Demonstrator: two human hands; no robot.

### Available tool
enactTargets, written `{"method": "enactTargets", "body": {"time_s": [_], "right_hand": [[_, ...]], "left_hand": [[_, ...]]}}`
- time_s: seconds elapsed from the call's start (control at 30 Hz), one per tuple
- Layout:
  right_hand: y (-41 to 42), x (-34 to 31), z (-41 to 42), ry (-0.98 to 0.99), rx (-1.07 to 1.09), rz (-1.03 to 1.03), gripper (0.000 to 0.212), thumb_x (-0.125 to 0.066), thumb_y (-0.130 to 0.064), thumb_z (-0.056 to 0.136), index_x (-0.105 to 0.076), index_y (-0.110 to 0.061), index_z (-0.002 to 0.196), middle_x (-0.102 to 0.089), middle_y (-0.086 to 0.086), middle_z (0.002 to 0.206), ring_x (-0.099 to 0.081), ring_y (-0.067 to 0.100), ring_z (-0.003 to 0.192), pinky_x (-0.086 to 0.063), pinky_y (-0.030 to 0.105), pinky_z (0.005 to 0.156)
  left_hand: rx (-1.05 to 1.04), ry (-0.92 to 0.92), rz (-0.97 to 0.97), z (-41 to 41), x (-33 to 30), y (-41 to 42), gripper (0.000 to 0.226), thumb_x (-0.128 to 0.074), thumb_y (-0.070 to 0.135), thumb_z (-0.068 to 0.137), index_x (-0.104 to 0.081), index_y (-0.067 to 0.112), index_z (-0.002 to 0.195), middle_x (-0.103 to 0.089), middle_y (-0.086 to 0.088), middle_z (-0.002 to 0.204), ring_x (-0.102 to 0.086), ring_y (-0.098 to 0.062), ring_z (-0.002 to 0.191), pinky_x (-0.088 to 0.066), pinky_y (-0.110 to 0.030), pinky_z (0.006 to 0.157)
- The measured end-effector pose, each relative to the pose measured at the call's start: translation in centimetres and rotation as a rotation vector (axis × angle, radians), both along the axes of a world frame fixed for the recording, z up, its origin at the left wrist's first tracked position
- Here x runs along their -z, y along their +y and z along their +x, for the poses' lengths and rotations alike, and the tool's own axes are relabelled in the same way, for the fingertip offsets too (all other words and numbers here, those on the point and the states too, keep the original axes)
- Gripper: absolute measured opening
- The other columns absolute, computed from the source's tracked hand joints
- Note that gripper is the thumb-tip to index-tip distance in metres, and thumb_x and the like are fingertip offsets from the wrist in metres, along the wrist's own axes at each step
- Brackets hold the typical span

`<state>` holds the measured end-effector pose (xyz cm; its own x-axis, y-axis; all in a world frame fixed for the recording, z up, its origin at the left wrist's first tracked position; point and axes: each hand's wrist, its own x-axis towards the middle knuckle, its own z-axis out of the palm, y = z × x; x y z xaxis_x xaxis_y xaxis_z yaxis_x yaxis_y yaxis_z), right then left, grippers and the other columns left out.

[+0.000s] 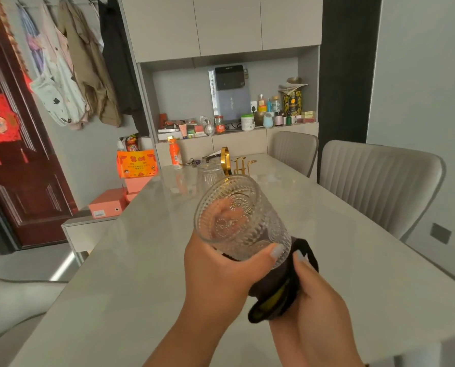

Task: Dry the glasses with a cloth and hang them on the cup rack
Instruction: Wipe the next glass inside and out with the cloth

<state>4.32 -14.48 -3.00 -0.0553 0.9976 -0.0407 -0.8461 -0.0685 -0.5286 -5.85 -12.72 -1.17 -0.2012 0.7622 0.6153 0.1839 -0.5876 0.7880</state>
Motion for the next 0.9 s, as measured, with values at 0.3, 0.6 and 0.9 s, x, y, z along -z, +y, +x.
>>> {"method": "enactTargets", "body": {"time_s": [0.3,0.6,0.9], "right_hand": [[0.7,-0.7,2.7,-0.049,0.255,0.072,0.076,-0.071,-0.046,0.051,-0.065,-0.011,0.119,-0.072,0.005,0.112,-0.067,0.021,0.107,-0.052,0.038,0.091],[2.2,-3.5,4.3,-0.726,0.397,0.535,0.022,-0.050,-0.036,0.093,-0.069,-0.033,0.084,-0.071,-0.014,0.075,-0.065,-0.002,0.070,-0.049,0.013,0.060],[4.1,-2.6,3.3,-0.859,0.838,0.644,0.044,-0.042,-0.041,0.087,-0.034,-0.018,0.051,-0.032,-0.002,0.045,-0.029,0.008,0.045,-0.026,0.026,0.044]], "left_hand": [[-0.024,0.000,-0.255,-2.4,-0.7,1.2,0.082,-0.083,0.051,0.034,-0.051,0.050,0.109,-0.066,0.021,0.111,-0.063,0.006,0.102,-0.051,-0.016,0.076],[0.400,0.134,-0.561,-2.1,-1.6,-0.1,0.077,-0.078,0.041,0.043,-0.065,0.024,0.116,-0.075,0.003,0.107,-0.070,-0.016,0.104,-0.052,-0.039,0.092],[0.777,-0.164,-0.807,-1.9,-2.1,0.5,0.071,-0.093,0.033,0.036,-0.076,0.012,0.102,-0.073,-0.012,0.100,-0.070,-0.024,0.083,-0.056,-0.036,0.074]]}}
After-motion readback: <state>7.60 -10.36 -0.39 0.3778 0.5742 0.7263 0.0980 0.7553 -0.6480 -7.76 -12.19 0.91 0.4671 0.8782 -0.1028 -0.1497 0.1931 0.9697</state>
